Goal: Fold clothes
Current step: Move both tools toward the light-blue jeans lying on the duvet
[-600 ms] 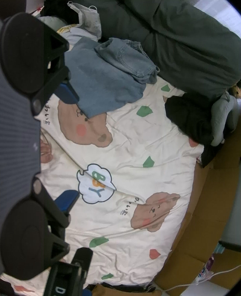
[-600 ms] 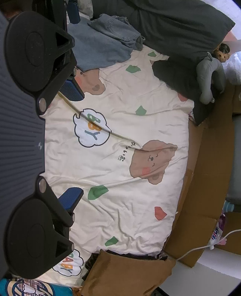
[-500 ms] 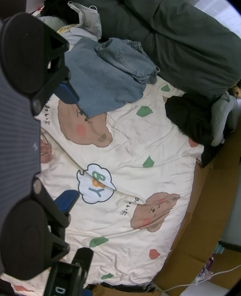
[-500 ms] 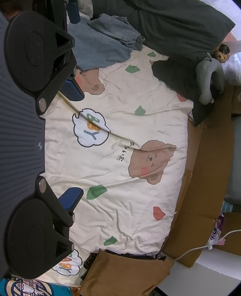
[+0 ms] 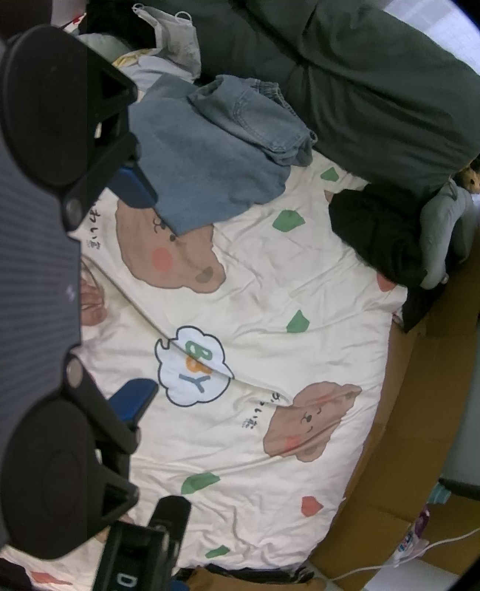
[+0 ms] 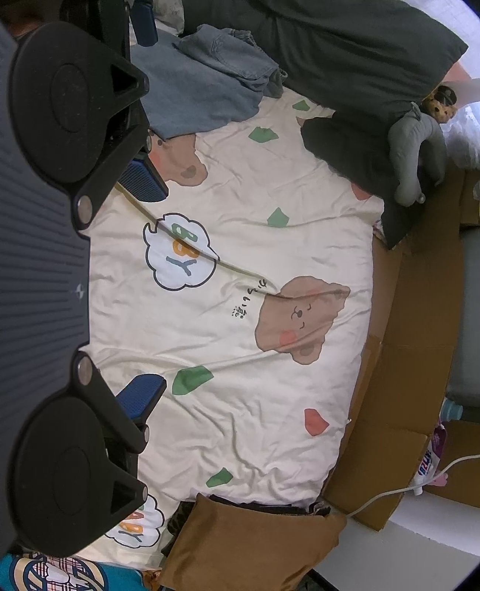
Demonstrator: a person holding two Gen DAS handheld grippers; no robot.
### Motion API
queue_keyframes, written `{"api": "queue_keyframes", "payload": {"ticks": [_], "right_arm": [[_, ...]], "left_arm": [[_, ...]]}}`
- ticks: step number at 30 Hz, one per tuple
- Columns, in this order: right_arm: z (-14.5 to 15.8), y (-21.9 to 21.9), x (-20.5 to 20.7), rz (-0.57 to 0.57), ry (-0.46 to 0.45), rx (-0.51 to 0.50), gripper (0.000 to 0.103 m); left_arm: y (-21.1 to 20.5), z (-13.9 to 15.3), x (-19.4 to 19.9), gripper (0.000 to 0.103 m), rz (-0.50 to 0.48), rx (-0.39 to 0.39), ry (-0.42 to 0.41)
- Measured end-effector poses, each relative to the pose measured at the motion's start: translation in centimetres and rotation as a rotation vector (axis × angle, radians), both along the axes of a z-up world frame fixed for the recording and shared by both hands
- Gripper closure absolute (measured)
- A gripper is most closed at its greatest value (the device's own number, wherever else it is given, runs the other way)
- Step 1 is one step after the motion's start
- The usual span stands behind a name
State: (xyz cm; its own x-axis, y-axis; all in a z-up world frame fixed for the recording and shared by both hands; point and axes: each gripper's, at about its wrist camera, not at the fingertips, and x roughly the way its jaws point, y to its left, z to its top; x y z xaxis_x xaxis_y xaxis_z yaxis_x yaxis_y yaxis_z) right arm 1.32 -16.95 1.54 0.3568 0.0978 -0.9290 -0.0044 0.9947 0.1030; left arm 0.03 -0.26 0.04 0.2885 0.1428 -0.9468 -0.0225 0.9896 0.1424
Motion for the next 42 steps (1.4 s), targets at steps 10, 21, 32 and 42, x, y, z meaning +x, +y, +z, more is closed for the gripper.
{"api": "queue_keyframes", "payload": {"ticks": [10, 21, 32, 42], "right_arm": [[0.4, 0.1, -0.1, -0.001, -0.018, -0.013, 0.001], [0.7, 1.1, -0.1, 0.029, -0.032, -0.015, 0.001], [1.0, 1.0, -0.2, 0.023, -0.043, -0.021, 0.001], [1.3, 0.0, -0.3, -0.006, -0.055, -0.023, 0.001]], "left_arm": [[-0.1, -0.5, -0.4, 0.004, 0.004, -0.01, -0.007], [-1.0, -0.2, -0.8, 0.003, -0.038, -0.024, -0.012], [-1.0, 0.0, -0.7, 0.003, -0.031, -0.03, -0.012], [-1.2, 0.1, -0.7, 0.003, -0.033, -0.027, -0.015]]}}
